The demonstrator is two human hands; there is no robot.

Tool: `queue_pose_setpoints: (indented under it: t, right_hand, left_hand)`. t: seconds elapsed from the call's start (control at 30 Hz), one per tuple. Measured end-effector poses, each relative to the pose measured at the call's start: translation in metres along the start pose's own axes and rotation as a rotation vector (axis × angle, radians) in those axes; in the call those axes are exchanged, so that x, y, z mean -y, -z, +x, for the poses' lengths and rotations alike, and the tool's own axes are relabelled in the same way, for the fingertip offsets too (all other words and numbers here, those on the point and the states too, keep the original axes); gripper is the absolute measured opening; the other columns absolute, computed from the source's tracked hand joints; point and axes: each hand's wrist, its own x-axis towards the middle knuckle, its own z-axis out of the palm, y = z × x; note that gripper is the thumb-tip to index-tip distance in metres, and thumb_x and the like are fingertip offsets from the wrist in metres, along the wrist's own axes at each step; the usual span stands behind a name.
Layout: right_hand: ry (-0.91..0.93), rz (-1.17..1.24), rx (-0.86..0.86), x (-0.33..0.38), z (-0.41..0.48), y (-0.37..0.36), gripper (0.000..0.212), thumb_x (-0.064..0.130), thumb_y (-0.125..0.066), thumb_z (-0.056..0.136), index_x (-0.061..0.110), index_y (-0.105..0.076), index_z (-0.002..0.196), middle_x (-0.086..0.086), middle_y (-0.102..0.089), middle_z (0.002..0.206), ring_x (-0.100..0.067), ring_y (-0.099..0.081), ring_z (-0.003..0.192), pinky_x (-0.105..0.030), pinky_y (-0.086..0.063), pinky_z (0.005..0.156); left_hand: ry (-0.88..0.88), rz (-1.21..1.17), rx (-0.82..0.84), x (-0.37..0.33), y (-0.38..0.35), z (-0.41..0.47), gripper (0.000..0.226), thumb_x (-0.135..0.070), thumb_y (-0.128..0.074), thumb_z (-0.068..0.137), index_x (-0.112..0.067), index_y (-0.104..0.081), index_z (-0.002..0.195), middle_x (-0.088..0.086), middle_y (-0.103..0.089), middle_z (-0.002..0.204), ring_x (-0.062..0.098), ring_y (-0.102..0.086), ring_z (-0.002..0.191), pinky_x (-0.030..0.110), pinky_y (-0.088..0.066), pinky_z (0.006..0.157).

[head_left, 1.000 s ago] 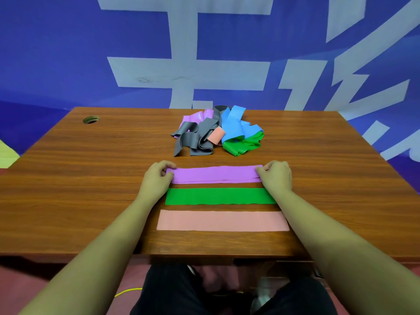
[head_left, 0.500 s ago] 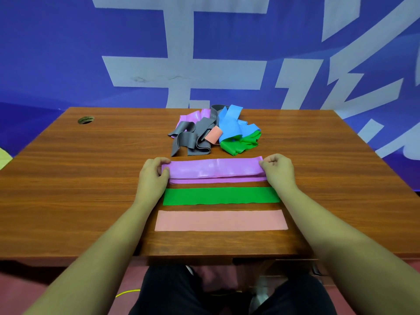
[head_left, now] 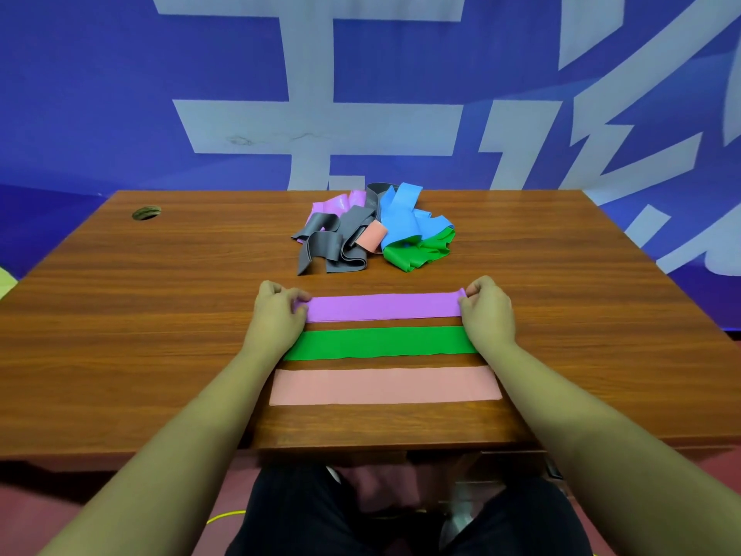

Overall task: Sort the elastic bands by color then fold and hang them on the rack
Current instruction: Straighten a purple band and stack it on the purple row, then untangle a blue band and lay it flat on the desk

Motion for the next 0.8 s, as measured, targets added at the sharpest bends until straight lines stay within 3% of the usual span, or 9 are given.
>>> queue_pose_setpoints:
  t: [0.13, 0.33, 0.53, 0.67, 0.8]
  right_hand:
    - [0.043, -0.038, -0.026, 0.005, 0.006, 0.007, 0.013, 0.018, -0.066, 0.088, 0.021, -0.059, 0.099, -0.004, -0.046, 0.115, -0.019, -0.059, 0.088, -0.038, -0.056, 0.077]
    - [0.204, 0.029, 0.080, 0.039, 0.037, 0.004, 0.024, 0.019, -0.064, 0.089, 0.013, -0.064, 0.111, -0.005, -0.052, 0.116, -0.013, -0.049, 0.091, -0.025, -0.039, 0.078]
    - [0.298, 0.017, 0.138, 0.070, 0.070, -0.031, 0.030, 0.019, -0.065, 0.085, 0.010, -0.064, 0.114, -0.011, -0.057, 0.117, -0.022, -0.056, 0.100, -0.029, -0.041, 0.084]
    - [0.199, 0.071, 0.057, 0.088, 0.098, -0.050, 0.038, 0.028, -0.064, 0.089, 0.005, -0.059, 0.119, -0.014, -0.053, 0.126, -0.028, -0.056, 0.106, -0.034, -0.043, 0.086]
    - [0.082, 0.130, 0.177, 0.089, 0.119, -0.068, 0.036, 0.026, -0.071, 0.085, -0.005, -0.065, 0.103, -0.018, -0.068, 0.105, -0.034, -0.062, 0.100, -0.036, -0.045, 0.080]
  left_hand:
    - [-0.073, 0.020, -0.073, -0.005, 0.008, 0.002, 0.021, -0.015, -0.058, 0.087, -0.024, -0.069, 0.101, 0.002, -0.041, 0.103, 0.022, -0.040, 0.108, 0.029, -0.034, 0.097]
    - [-0.235, 0.006, -0.082, -0.053, 0.000, 0.037, 0.018, -0.016, -0.058, 0.087, -0.017, -0.067, 0.102, 0.003, -0.048, 0.108, 0.022, -0.042, 0.112, 0.030, -0.036, 0.099]
    - [-0.290, 0.031, -0.032, -0.093, -0.033, 0.089, 0.026, -0.019, -0.059, 0.088, -0.014, -0.064, 0.113, 0.007, -0.053, 0.113, 0.023, -0.052, 0.107, 0.037, -0.046, 0.091]
    - [-0.285, 0.049, -0.003, -0.094, -0.053, 0.123, 0.034, -0.036, -0.055, 0.094, -0.022, -0.060, 0.124, 0.006, -0.058, 0.118, 0.024, -0.056, 0.106, 0.041, -0.048, 0.091]
    - [-0.301, 0.091, -0.012, -0.085, -0.074, 0.136, 0.033, -0.043, -0.057, 0.092, -0.027, -0.061, 0.120, 0.007, -0.061, 0.110, 0.029, -0.054, 0.106, 0.041, -0.044, 0.090]
